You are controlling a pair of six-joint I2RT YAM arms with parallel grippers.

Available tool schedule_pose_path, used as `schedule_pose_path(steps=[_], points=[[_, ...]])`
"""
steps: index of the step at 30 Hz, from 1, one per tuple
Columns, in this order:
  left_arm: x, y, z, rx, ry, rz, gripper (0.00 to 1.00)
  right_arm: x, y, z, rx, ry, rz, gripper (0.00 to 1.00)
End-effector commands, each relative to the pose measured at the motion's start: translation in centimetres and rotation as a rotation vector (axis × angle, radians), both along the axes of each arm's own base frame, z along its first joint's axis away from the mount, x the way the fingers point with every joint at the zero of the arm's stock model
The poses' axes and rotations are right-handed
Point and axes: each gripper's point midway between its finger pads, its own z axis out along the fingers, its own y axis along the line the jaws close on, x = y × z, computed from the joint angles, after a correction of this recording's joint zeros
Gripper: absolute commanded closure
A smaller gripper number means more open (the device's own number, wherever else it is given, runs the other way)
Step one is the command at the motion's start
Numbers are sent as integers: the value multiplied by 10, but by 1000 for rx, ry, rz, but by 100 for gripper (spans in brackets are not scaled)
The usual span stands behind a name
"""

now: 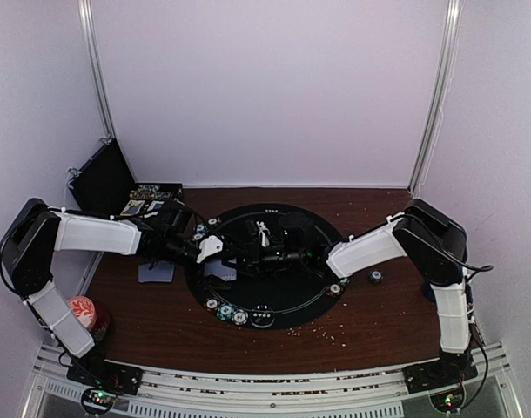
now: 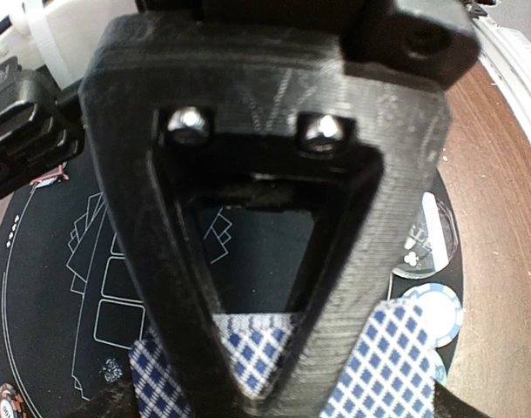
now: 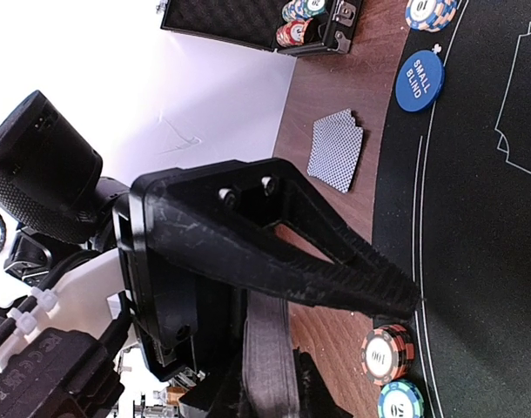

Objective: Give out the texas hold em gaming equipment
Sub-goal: Pass from the right arm to the left

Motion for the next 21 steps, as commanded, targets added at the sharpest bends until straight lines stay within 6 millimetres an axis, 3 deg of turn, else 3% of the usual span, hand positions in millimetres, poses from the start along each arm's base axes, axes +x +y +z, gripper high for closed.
schedule_pose_path(steps=[1, 6, 11, 16, 21], points=[[-4, -7, 16, -67, -36, -58, 18, -8, 8, 14, 77, -29, 47, 100], [-6, -6, 14, -65, -23, -67, 25, -7, 7, 15, 94, -24, 43, 100], [-6, -7, 10, -56, -3, -74, 40, -7, 8, 17, 94, -29, 45, 100], [-4, -7, 8, -50, 1, -69, 42, -7, 6, 18, 88, -31, 44, 100], [4, -5, 3, -25, -4, -29, 47, -4, 4, 21, 69, -48, 34, 84]])
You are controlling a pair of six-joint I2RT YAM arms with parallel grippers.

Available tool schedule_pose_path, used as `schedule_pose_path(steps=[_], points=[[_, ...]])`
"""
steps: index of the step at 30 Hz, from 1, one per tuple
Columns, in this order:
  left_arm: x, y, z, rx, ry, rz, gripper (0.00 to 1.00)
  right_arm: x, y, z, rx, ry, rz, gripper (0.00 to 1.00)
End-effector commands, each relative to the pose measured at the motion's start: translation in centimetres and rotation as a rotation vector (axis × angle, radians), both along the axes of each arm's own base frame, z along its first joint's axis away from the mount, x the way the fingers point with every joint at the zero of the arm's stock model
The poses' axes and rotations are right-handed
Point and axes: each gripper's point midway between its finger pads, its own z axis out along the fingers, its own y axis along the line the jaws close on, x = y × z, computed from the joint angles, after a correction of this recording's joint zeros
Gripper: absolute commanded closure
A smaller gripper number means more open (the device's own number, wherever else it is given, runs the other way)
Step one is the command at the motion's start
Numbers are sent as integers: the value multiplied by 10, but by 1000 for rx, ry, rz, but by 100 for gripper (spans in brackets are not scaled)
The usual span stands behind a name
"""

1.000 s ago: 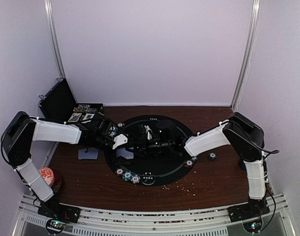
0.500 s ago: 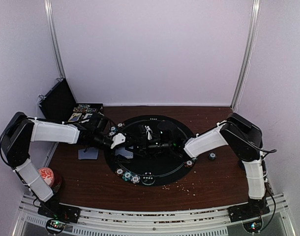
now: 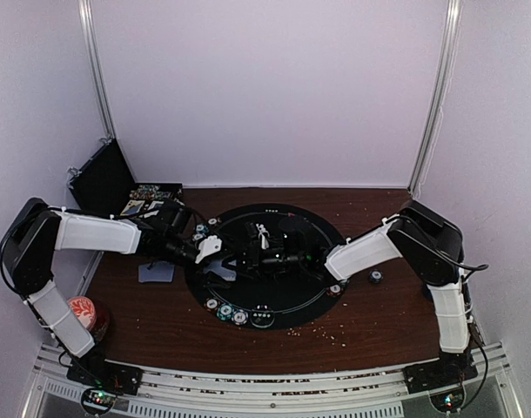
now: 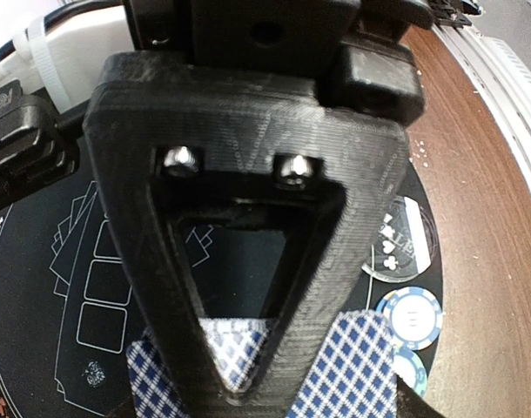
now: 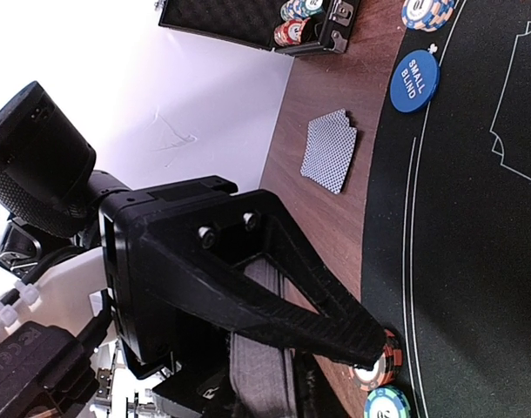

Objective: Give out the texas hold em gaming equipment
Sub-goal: Pass from the right arm to the left

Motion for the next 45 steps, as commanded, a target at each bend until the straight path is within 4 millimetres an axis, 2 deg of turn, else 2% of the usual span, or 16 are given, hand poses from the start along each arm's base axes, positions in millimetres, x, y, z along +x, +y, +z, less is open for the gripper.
schedule_pose_path(steps=[1, 6, 17, 30, 39, 45], points=[[13, -6, 3, -5, -61, -2, 48, -6, 3, 29, 54, -43, 33, 81], [18, -5, 0, 10, -64, 23, 53, -5, 2, 24, 31, -44, 29, 76], [24, -4, -3, 31, -63, 55, 56, 1, -3, 10, -75, -71, -2, 76], [23, -3, -2, 30, -67, 51, 56, 16, -26, 1, -153, -86, -66, 83], [25, -3, -5, 40, -62, 58, 56, 26, -45, -6, -204, -92, -109, 84], [26, -3, -5, 44, -62, 59, 56, 28, -52, -10, -232, -93, -126, 76]])
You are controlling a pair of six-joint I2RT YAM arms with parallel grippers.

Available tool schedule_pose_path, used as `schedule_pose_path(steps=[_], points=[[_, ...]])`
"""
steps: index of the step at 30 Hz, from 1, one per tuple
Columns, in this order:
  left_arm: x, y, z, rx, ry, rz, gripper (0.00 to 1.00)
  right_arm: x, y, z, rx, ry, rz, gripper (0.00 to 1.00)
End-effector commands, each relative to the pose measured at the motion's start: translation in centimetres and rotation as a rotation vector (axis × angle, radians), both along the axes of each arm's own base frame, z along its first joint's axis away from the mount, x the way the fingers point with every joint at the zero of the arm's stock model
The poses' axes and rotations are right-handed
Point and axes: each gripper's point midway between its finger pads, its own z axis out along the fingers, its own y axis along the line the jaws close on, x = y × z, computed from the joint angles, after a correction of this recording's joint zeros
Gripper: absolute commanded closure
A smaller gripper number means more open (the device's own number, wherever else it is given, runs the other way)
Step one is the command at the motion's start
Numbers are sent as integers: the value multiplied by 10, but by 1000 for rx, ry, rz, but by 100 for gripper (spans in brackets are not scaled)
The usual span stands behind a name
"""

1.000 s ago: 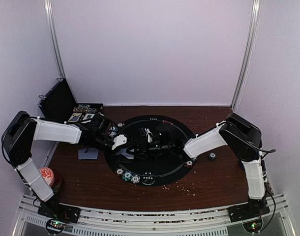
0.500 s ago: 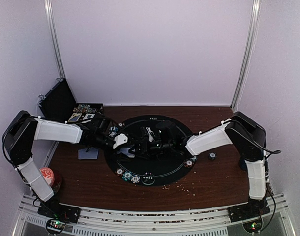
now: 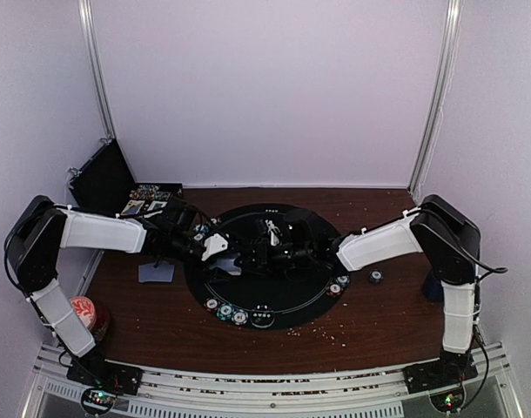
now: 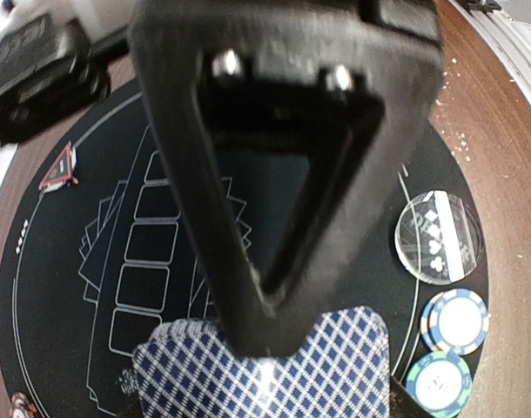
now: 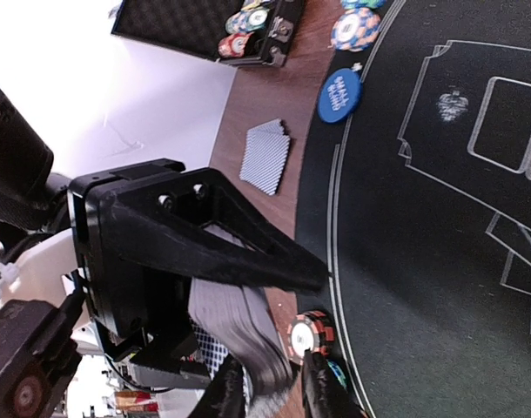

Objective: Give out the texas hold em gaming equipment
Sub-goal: Pass from the right arm to the left

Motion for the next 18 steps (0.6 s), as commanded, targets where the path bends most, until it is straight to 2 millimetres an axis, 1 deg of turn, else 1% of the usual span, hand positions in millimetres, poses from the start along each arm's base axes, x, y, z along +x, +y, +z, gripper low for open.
schedule_pose_path(steps=[1, 3, 5, 8, 11, 13, 16, 17, 18], points=[[5, 6, -5, 22, 20, 26, 56, 14, -20, -3, -55, -24, -62, 75], [6, 6, -5, 22, 20, 28, 56, 15, -21, -4, -60, -23, -68, 70], [6, 6, -5, 23, 21, 27, 56, 16, -18, -2, -55, -25, -65, 68], [6, 5, -5, 23, 21, 26, 56, 14, -9, 4, -24, -29, -31, 65], [6, 6, -6, 26, 21, 28, 56, 8, -1, 13, 13, -36, 6, 56], [7, 6, -6, 27, 21, 29, 56, 4, 3, 18, 33, -39, 22, 52], [7, 5, -6, 27, 21, 28, 56, 2, 7, 21, 44, -37, 27, 51], [6, 5, -6, 28, 23, 28, 56, 2, 8, 21, 42, -40, 24, 50], [6, 5, -6, 27, 22, 26, 56, 3, 10, 20, 33, -44, 22, 47]])
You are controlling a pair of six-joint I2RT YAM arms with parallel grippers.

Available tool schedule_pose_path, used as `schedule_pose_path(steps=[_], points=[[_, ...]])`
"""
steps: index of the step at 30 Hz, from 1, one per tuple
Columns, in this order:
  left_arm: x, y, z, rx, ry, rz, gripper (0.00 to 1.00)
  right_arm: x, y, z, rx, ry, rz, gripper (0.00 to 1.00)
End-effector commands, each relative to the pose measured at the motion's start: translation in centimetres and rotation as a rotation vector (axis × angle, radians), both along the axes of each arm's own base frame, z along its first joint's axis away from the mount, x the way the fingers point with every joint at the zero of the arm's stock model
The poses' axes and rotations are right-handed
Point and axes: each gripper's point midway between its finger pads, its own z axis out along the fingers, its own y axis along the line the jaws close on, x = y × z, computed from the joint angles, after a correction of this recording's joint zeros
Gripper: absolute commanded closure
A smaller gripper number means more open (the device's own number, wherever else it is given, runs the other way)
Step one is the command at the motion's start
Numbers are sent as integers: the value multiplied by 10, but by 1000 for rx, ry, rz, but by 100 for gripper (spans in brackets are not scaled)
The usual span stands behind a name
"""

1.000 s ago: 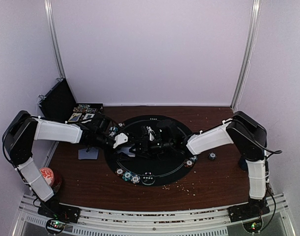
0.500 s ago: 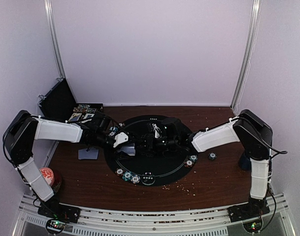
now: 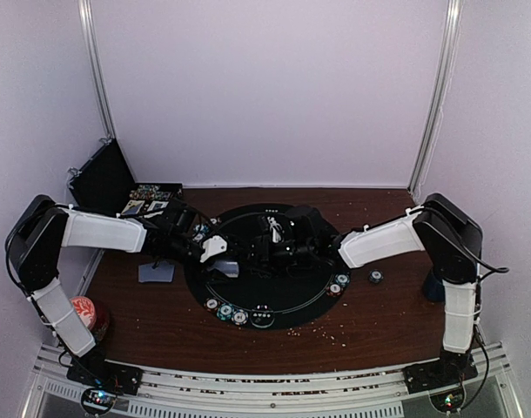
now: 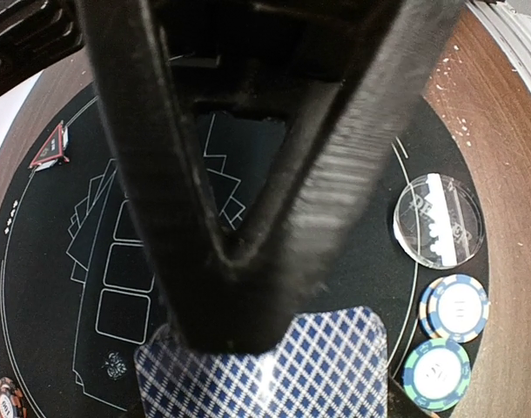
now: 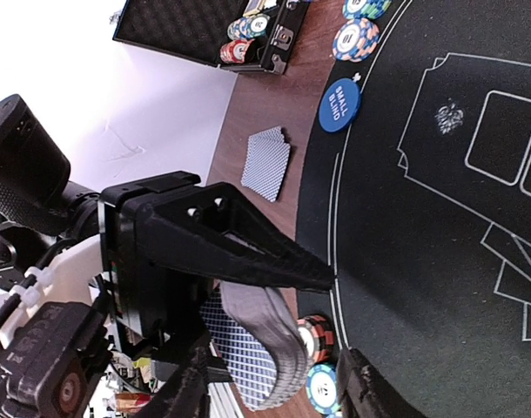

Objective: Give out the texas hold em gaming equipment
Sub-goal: Pick up the poker card from the face-down deck piles.

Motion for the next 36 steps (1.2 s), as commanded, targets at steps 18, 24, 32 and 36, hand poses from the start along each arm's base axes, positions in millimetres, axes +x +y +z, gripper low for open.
schedule_pose_path(steps=[18, 24, 32, 36], points=[[3, -4, 6, -20, -5, -13, 56, 11, 18, -46, -205, -31, -14, 44], [2, -4, 6, -19, -4, -16, 56, 21, -3, -53, -260, -36, -78, 50], [3, -4, 5, -16, -2, -13, 56, 16, -7, -43, -224, -36, -51, 59], [4, -3, 5, -14, -4, -11, 56, 5, 3, -29, -140, -26, 10, 68]])
